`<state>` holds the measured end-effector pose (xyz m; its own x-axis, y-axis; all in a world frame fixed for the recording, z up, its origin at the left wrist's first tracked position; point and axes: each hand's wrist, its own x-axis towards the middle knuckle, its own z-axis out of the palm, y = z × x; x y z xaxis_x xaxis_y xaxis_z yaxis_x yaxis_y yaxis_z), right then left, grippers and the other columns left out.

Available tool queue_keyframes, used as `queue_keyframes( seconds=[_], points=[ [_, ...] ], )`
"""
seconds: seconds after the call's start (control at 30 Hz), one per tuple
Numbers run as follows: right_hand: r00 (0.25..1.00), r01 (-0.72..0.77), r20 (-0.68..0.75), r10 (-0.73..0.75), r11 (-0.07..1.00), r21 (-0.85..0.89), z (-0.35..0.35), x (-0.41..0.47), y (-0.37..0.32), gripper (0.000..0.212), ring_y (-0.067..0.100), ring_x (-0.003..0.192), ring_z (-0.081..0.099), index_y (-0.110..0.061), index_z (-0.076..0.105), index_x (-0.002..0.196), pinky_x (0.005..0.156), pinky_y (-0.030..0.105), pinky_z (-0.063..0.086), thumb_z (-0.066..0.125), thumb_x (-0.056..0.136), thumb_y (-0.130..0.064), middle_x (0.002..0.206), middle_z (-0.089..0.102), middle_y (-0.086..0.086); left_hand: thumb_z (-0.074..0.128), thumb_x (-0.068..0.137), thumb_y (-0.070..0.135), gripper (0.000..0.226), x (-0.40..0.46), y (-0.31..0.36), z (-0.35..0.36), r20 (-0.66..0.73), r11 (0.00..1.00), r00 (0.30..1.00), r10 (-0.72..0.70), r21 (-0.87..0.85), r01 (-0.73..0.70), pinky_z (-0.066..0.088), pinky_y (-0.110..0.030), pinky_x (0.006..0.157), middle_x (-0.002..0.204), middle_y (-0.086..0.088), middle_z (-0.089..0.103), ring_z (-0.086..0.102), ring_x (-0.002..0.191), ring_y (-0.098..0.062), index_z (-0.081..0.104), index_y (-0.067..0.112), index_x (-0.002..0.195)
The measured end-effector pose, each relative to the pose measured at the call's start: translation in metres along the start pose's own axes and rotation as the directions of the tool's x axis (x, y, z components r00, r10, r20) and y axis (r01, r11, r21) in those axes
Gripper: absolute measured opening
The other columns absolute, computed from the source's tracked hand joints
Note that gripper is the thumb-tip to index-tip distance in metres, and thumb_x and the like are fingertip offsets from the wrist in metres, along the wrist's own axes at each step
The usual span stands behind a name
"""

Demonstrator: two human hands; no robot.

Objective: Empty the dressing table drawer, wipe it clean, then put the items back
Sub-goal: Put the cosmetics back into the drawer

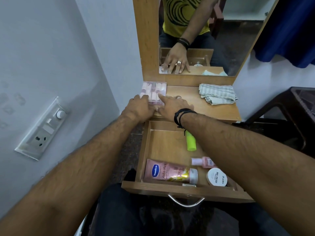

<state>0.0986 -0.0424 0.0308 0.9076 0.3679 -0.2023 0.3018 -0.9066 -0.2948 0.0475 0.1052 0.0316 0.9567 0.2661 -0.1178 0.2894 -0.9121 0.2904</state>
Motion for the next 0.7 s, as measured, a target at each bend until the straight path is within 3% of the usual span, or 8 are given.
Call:
queue_keyframes(
  seconds=[0.2, 0.43, 0.5, 0.57, 0.63, 0.7],
  points=[
    [0.994, 0.016, -0.107, -0.019, 1.0, -0.025, 0.006, -0.018, 0.004, 0.063, 0.027, 0.127, 0.048, -0.054, 0.026, 0.147, 0.101, 0.055, 0.04, 0.046, 0.088, -0.063, 0.138, 0.054, 0.001, 0.058, 0.095, 0.037, 0.058, -0.008, 0.003, -0.003, -0.044, 0.968, 0.99, -0.133, -0.223, 0.12, 0.049, -0.04, 0.093, 0.135, -0.02, 0.051, 0.056, 0.118, -0.036, 0.044, 0.011, 0.145],
    [0.97, 0.12, -0.203, -0.13, 0.991, -0.062, 0.027, -0.063, 0.013, 0.062, 0.025, 0.123, 0.052, -0.043, 0.039, 0.144, 0.097, 0.05, 0.046, 0.063, 0.087, -0.051, 0.134, 0.059, -0.006, 0.058, 0.086, 0.037, 0.051, -0.044, 0.003, 0.0, 0.035, 0.875, 0.953, -0.3, -0.388, 0.29, 0.054, -0.04, 0.086, 0.123, -0.018, 0.059, 0.062, 0.103, -0.035, 0.057, 0.005, 0.126],
    [0.966, 0.14, -0.213, -0.146, 0.989, -0.046, 0.033, -0.072, 0.016, 0.057, 0.027, 0.118, 0.054, -0.038, 0.043, 0.141, 0.097, 0.048, 0.048, 0.062, 0.088, -0.047, 0.129, 0.061, -0.002, 0.058, 0.077, 0.037, 0.054, -0.056, 0.001, 0.006, 0.091, 0.789, 0.946, -0.311, -0.53, 0.31, 0.061, -0.042, 0.075, 0.116, -0.018, 0.063, 0.068, 0.089, -0.033, 0.059, 0.007, 0.122],
    [0.963, 0.146, -0.222, -0.152, 0.988, -0.043, 0.035, -0.081, 0.019, 0.055, 0.028, 0.111, 0.057, -0.035, 0.046, 0.138, 0.094, 0.047, 0.048, 0.062, 0.087, -0.047, 0.122, 0.061, 0.001, 0.058, 0.082, 0.033, 0.045, -0.074, 0.007, 0.006, 0.157, 0.689, 0.941, -0.301, -0.646, 0.328, 0.063, -0.041, 0.057, 0.1, -0.016, 0.069, 0.07, 0.069, -0.027, 0.056, 0.01, 0.121],
    [0.955, 0.16, -0.245, -0.168, 0.986, -0.055, 0.038, -0.098, 0.024, 0.053, 0.027, 0.105, 0.059, -0.033, 0.046, 0.134, 0.092, 0.045, 0.048, 0.063, 0.086, -0.048, 0.119, 0.058, 0.003, 0.053, 0.098, 0.023, 0.026, -0.1, 0.015, 0.001, 0.195, 0.648, 0.943, -0.27, -0.688, 0.328, 0.05, -0.023, 0.039, 0.087, -0.012, 0.068, 0.062, 0.057, -0.021, 0.05, 0.011, 0.121],
    [0.94, 0.18, -0.278, -0.198, 0.98, -0.089, 0.042, -0.112, 0.03, 0.052, 0.027, 0.096, 0.06, -0.032, 0.046, 0.129, 0.087, 0.045, 0.049, 0.066, 0.084, -0.048, 0.118, 0.052, 0.003, 0.05, 0.104, 0.019, 0.018, -0.115, 0.016, 0.0, 0.239, 0.608, 0.942, -0.237, -0.72, 0.336, 0.039, -0.016, 0.031, 0.085, -0.011, 0.064, 0.058, 0.057, -0.015, 0.048, 0.013, 0.121]
  ],
)
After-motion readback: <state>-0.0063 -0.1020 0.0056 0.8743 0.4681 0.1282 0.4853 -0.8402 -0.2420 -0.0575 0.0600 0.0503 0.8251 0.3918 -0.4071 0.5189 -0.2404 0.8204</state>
